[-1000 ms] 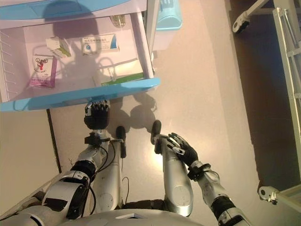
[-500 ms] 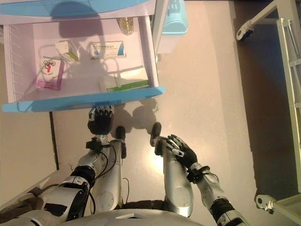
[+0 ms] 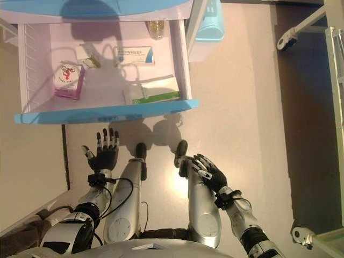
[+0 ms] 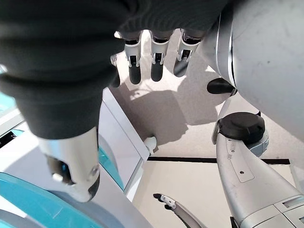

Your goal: Open the drawer and pick up the medicine

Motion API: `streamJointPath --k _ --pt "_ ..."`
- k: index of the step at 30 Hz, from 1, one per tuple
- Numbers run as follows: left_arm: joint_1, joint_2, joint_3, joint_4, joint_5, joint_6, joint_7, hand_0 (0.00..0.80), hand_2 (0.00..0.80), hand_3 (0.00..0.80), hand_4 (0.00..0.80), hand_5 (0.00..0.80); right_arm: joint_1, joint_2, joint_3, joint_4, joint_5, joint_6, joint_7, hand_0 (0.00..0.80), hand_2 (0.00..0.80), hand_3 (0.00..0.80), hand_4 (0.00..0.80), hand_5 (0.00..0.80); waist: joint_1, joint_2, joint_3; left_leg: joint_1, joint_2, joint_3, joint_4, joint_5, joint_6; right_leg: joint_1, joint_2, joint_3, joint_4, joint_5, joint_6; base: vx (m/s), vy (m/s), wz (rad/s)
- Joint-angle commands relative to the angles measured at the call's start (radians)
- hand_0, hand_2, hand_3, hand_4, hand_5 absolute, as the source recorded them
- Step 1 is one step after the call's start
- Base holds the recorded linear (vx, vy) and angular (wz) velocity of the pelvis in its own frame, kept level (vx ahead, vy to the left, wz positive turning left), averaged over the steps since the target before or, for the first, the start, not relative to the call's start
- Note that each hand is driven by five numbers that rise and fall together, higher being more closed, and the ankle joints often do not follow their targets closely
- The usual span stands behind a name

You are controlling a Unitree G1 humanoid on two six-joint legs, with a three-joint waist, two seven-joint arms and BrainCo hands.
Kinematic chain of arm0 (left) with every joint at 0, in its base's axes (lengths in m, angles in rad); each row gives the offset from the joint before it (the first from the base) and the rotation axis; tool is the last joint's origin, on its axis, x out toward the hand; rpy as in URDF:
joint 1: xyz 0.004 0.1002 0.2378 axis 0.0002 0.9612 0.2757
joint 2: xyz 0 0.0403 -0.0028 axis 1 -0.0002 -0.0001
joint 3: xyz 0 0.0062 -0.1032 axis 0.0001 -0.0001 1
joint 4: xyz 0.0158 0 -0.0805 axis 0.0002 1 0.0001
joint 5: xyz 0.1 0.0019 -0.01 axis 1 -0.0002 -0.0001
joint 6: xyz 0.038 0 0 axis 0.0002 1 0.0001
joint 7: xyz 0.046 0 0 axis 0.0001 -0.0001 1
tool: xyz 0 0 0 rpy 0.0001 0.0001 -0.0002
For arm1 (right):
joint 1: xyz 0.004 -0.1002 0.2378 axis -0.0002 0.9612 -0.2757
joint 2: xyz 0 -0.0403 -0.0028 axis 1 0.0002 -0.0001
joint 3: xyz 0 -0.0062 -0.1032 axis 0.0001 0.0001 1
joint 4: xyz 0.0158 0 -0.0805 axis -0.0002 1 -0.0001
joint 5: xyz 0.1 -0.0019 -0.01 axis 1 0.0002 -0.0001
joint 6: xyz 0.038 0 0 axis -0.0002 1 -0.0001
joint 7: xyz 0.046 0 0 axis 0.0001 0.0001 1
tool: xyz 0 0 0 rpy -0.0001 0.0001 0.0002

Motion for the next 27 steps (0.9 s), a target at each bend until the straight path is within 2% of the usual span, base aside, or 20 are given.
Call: streamJointPath --k 1,9,17,22,27 --pt "0.055 -0.007 0.008 -0.022 0.012 -0.042 0.045 0.000 0.000 0.000 0.000 0.000 0.098 -0.008 0.011 -0.065 -0.036 0.016 0.026 0.000 0.000 0.000 0.000 0.000 -0.008 0.009 -0.033 0.026 -0.032 0.067 -0.095 -0.019 0.041 0.010 0.019 0.006 0.183 -0.168 0.046 0.010 0.047 -0.06" --pt "0.044 0.022 0.024 0.029 0.094 -0.065 0.171 0.000 0.000 0.000 0.000 0.000 0.094 -0.024 0.009 -0.064 -0.049 0.024 0.022 0.000 0.000 0.000 0.000 0.000 -0.014 0.019 -0.033 0.018 -0.030 0.073 -0.085 -0.012 0.038 0.000 0.015 0.007 0.197 -0.174 0.044 0.005 0.038 -0.01" --pt "0.106 0.040 0.023 0.069 0.215 -0.022 0.215 0.000 0.000 0.000 0.000 0.000 0.104 -0.035 -0.007 -0.067 -0.040 0.013 -0.001 0.000 0.000 0.000 0.000 0.000 -0.006 0.040 -0.033 0.028 -0.038 0.079 -0.102 -0.005 0.035 0.003 0.009 0.001 0.193 -0.179 0.043 0.000 0.000 0.00" --pt "0.168 0.040 -0.006 0.071 0.323 0.012 0.215 0.000 0.000 0.000 0.000 0.000 0.107 -0.041 -0.038 -0.052 -0.033 -0.028 -0.049 0.000 0.000 0.000 0.000 0.000 0.005 0.063 -0.033 0.059 -0.045 0.082 -0.132 0.005 0.034 0.026 -0.002 -0.005 0.173 -0.174 0.049 -0.006 0.002 0.03" --pt "0.233 0.038 -0.012 0.065 0.430 0.036 0.198 0.000 0.000 0.000 0.000 0.000 0.104 -0.048 -0.119 -0.016 -0.020 -0.118 -0.172 0.000 0.000 0.000 0.000 0.000 0.018 0.082 -0.033 0.118 -0.053 0.086 -0.171 0.010 0.037 0.082 -0.021 -0.014 0.138 -0.158 0.063 -0.006 -0.019 0.08"
